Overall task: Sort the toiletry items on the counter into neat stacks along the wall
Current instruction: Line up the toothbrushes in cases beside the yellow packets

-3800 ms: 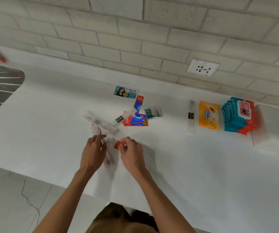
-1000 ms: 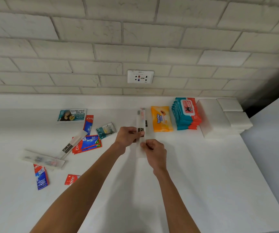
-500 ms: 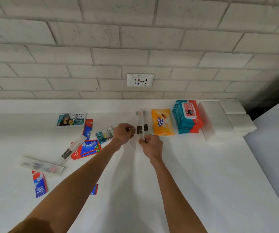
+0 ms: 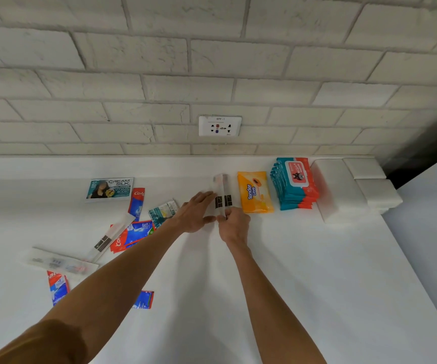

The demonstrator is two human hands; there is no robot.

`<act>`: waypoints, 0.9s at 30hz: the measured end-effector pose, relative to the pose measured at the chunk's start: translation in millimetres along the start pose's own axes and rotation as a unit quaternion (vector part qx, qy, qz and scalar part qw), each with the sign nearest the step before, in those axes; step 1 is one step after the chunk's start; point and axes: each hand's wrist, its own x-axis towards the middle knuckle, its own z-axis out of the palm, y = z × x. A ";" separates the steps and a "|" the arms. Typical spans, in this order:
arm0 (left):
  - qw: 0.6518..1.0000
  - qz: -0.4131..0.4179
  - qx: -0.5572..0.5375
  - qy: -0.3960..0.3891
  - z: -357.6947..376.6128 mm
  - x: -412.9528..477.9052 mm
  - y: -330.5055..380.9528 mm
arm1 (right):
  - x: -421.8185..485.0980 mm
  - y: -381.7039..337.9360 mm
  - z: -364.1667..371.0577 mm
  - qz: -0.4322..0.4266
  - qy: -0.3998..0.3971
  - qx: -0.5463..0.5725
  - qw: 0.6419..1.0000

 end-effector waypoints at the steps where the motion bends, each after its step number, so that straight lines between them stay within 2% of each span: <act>1: 1.000 0.002 0.009 -0.011 -0.2 1.2 -0.3 | 0.6 0.4 1.1 0.001 0.005 -0.004 1.000; 19: 0.999 -0.003 0.020 -0.039 2.9 16.9 1.4 | 7.3 7.6 4.6 -0.022 0.036 -0.027 0.999; 23: 0.998 -0.007 0.030 -0.055 0.1 18.4 2.2 | 4.9 10.1 2.5 -0.057 0.035 -0.072 0.995; 27: 0.997 -0.013 0.037 -0.073 -2.9 19.6 6.3 | 0.2 13.7 -2.2 -0.088 0.068 -0.103 0.988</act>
